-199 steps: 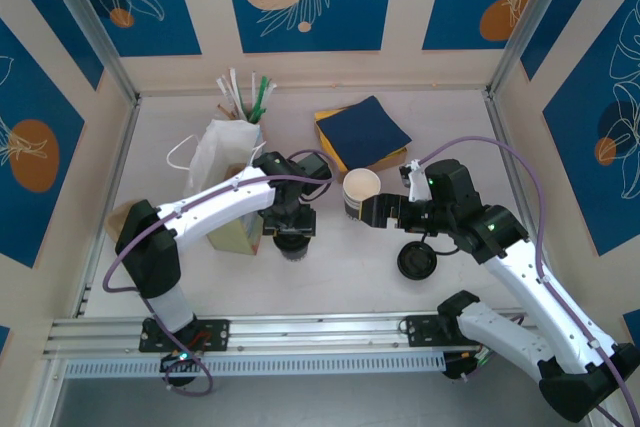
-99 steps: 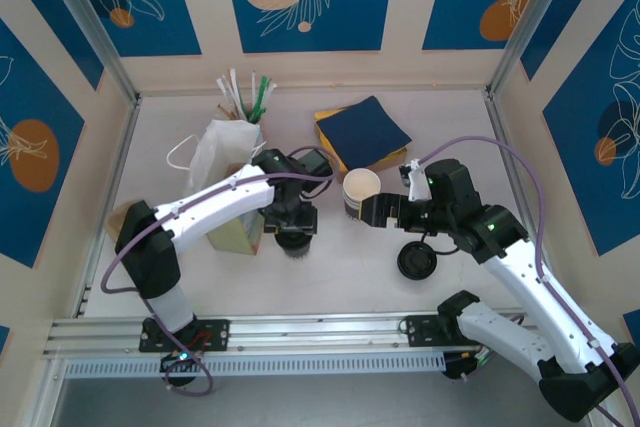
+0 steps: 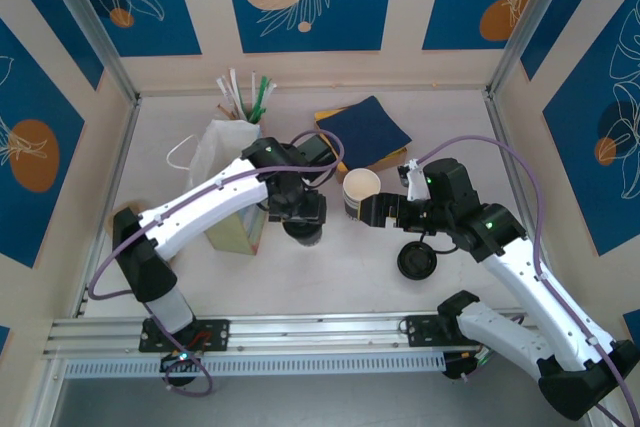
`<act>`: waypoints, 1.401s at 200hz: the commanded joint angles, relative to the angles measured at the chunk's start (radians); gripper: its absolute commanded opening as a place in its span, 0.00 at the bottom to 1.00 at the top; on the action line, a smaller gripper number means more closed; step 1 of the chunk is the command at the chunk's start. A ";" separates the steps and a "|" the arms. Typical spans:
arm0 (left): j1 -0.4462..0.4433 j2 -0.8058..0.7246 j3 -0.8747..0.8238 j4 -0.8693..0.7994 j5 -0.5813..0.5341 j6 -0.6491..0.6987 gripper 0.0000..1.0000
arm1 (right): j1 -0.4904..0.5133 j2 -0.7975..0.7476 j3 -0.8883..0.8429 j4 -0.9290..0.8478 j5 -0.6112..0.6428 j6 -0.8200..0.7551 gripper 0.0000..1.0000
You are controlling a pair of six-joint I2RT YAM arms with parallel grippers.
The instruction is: Pack the takeout coffee
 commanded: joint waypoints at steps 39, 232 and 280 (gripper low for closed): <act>-0.016 -0.032 0.117 -0.158 -0.047 0.038 0.64 | 0.004 0.004 0.017 0.018 -0.019 -0.010 0.99; -0.015 -0.121 0.398 -0.472 -0.142 0.051 0.63 | 0.034 0.083 0.048 0.062 -0.045 -0.023 0.99; -0.010 -0.173 0.422 -0.486 -0.151 0.042 0.62 | 0.055 0.099 0.060 0.067 -0.037 -0.026 0.99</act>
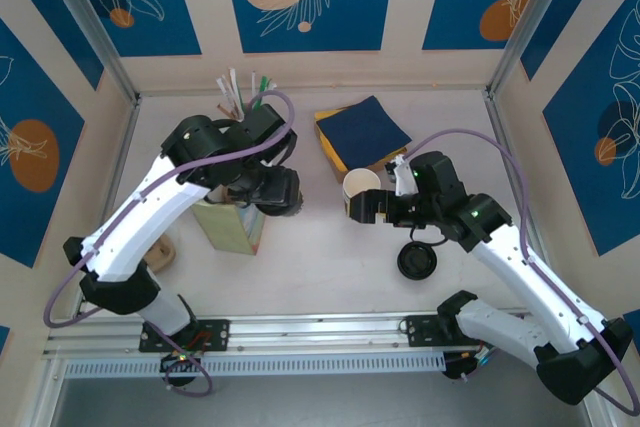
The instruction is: Pack the takeout coffee
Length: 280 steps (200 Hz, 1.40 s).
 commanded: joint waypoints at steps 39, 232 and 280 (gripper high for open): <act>0.018 -0.113 -0.008 -0.172 -0.026 -0.001 0.61 | 0.028 0.016 0.046 0.017 -0.009 -0.018 0.99; 0.129 -0.266 -0.118 -0.173 0.015 0.036 0.60 | 0.064 0.063 0.058 0.035 0.013 -0.014 0.99; 0.146 -0.276 -0.108 -0.173 0.027 0.046 0.60 | 0.074 0.066 0.060 0.035 0.026 -0.009 0.99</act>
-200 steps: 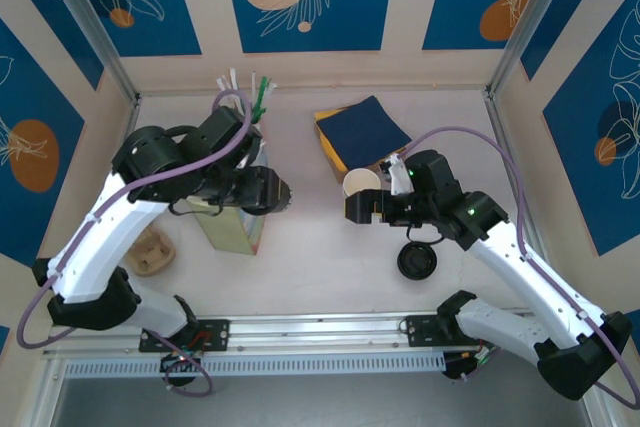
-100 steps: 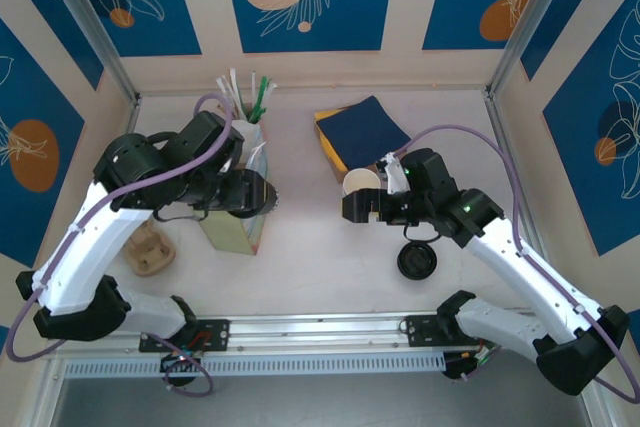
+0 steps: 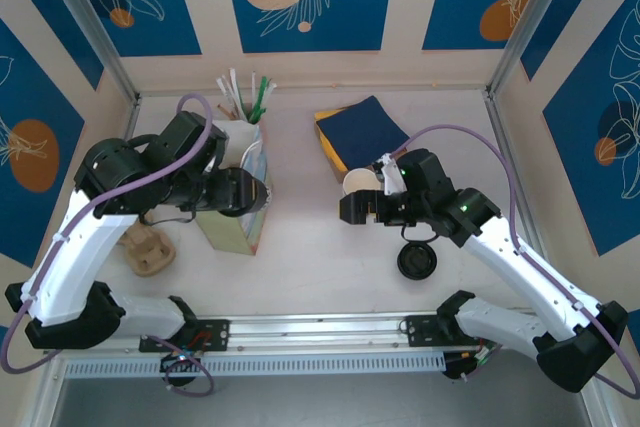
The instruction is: Pack the takeout coffee
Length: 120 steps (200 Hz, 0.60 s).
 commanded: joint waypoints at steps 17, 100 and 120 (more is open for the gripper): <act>0.017 -0.011 0.018 -0.173 0.029 0.026 0.60 | 0.013 0.006 0.029 0.015 0.018 -0.003 0.99; 0.015 0.082 0.041 -0.062 0.117 0.040 0.59 | 0.032 0.004 0.026 0.008 0.046 0.011 0.99; 0.014 0.113 0.048 -0.021 0.143 0.049 0.59 | 0.033 -0.007 0.018 0.002 0.056 0.012 0.99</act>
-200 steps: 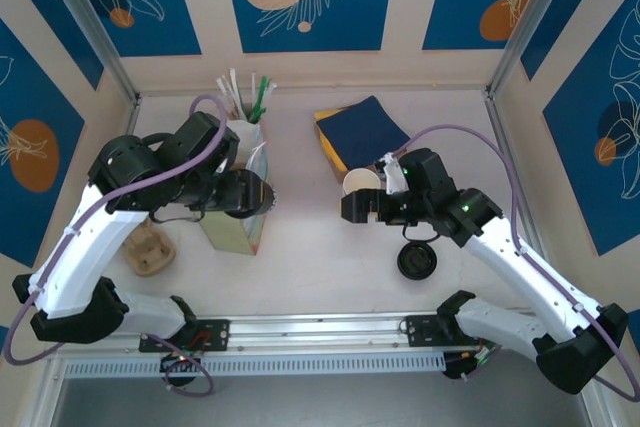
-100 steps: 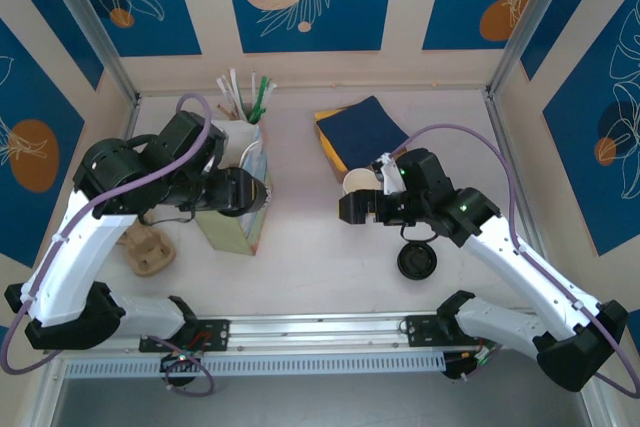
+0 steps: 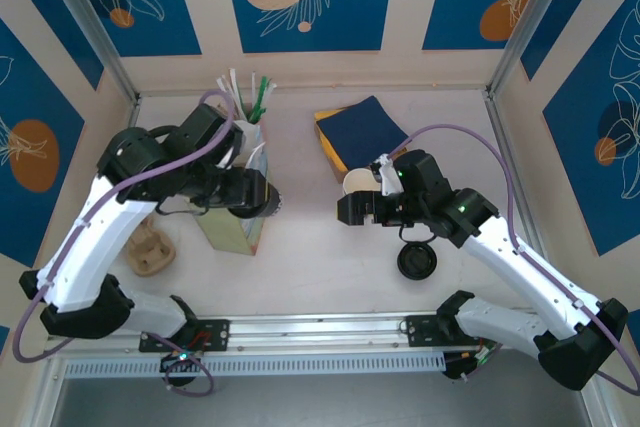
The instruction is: Pack the takeout coffee
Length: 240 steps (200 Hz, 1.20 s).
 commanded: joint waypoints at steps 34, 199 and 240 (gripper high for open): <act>0.009 0.101 0.068 0.018 0.072 0.041 0.58 | 0.004 -0.028 0.006 -0.012 0.037 -0.003 0.99; 0.080 0.400 0.444 0.049 0.108 0.147 0.58 | -0.058 -0.048 -0.007 -0.027 0.022 -0.021 0.99; 0.118 0.415 0.492 0.061 0.122 0.150 0.57 | -0.068 -0.049 -0.011 -0.026 0.017 -0.022 0.99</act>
